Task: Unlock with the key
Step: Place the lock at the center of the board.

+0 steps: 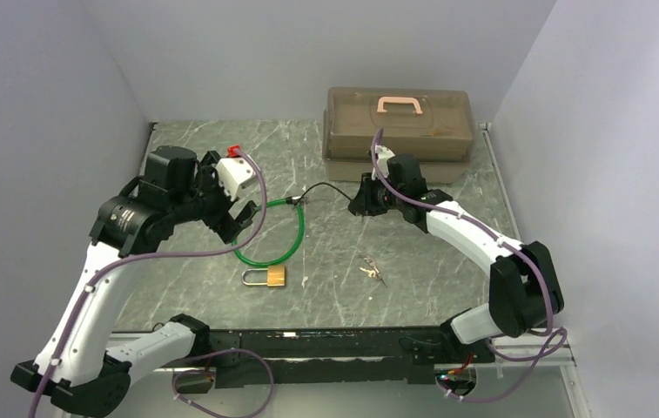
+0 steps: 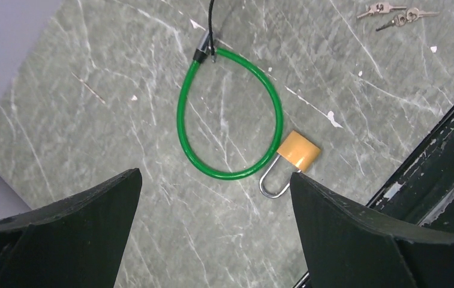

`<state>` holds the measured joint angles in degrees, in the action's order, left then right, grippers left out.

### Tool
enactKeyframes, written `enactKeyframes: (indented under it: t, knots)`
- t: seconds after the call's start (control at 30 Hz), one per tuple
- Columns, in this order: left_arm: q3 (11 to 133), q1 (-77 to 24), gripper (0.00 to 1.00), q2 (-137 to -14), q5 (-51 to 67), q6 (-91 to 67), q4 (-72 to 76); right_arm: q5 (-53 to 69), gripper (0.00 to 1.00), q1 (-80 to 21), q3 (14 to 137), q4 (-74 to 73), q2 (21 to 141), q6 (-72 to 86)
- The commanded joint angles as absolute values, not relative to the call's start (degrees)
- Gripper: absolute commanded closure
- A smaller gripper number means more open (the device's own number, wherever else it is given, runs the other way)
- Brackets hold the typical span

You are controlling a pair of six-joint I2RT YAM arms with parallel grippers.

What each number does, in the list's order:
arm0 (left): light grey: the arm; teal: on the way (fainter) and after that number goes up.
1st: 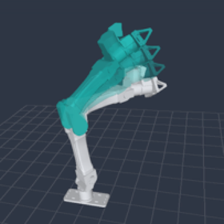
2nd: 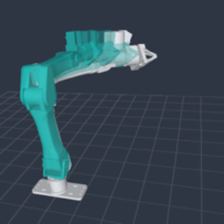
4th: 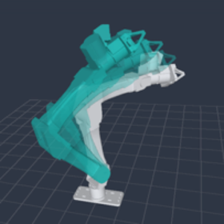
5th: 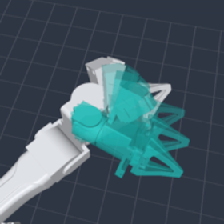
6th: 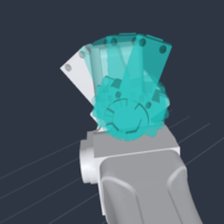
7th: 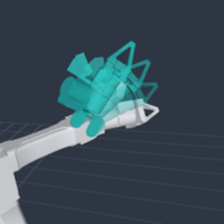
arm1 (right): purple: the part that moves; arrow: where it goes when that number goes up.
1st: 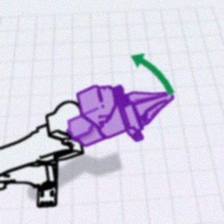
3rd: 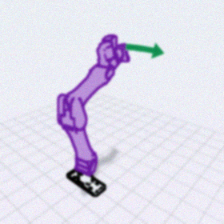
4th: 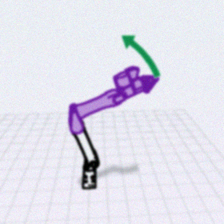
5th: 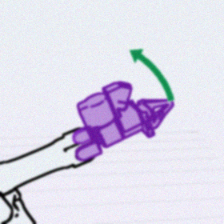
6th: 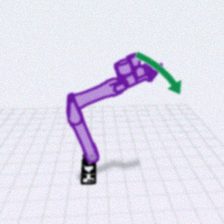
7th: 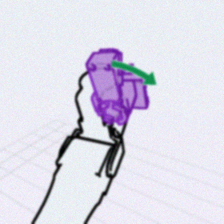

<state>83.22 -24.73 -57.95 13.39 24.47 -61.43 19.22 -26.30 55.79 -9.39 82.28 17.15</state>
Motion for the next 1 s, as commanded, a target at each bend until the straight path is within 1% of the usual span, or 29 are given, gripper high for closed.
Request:
enactKeyframes:
  t: [0.0, 0.07, 0.27, 0.63, 0.77, 0.8, 0.83, 0.87, 0.9, 0.93, 0.97]
  knots:
    - [80.29, -21.91, 0.01, -58.81, 17.61, 23.57, -61.60, 12.99, 0.87, -25.60, 55.47, -7.56, 83.95, 17.46]
    - [77.48, -20.66, 0.01, -58.91, 17.84, 23.85, -60.19, 11.11, 0.81, -25.30, 55.46, -8.27, 85.28, 17.55]
    - [70.11, -17.31, 0.00, -60.17, 18.46, 25.62, -58.46, 7.50, 0.73, -25.05, 55.29, -8.93, 88.63, 17.36]
    - [62.42, -16.26, 0.01, -57.95, 22.43, 29.39, -59.55, 1.25, 0.48, -25.04, 55.96, -10.85, 91.37, 17.06]
    - [60.22, -16.26, 0.01, -56.91, 21.98, 30.45, -60.16, -0.50, 0.44, -25.24, 57.08, -12.91, 88.52, 17.47]
    - [60.13, -16.26, 0.01, -56.82, 22.09, 30.76, -60.57, -2.22, 0.34, -25.83, 57.78, -14.15, 86.86, 17.38]
    - [60.02, -16.26, 0.01, -56.73, 22.19, 31.10, -61.01, -4.56, 0.12, -27.15, 58.76, -15.62, 85.02, 17.11]
    - [60.16, -16.26, 0.01, -56.72, 22.44, 31.43, -61.60, -7.22, 0.02, -28.91, 59.62, -16.67, 82.33, 16.59]
    - [60.44, -16.26, 0.01, -56.65, 22.66, 31.72, -62.24, -8.05, 0.00, -30.38, 59.80, -16.52, 79.41, 16.59]
    - [60.79, -16.19, 0.01, -56.54, 22.95, 31.87, -62.65, -5.50, 0.00, -30.74, 58.85, -14.47, 75.82, 17.56]
    - [60.93, -16.17, 0.00, -56.25, 23.02, 31.83, -62.70, -3.72, 0.00, -30.38, 57.04, -11.97, 72.43, 21.80]
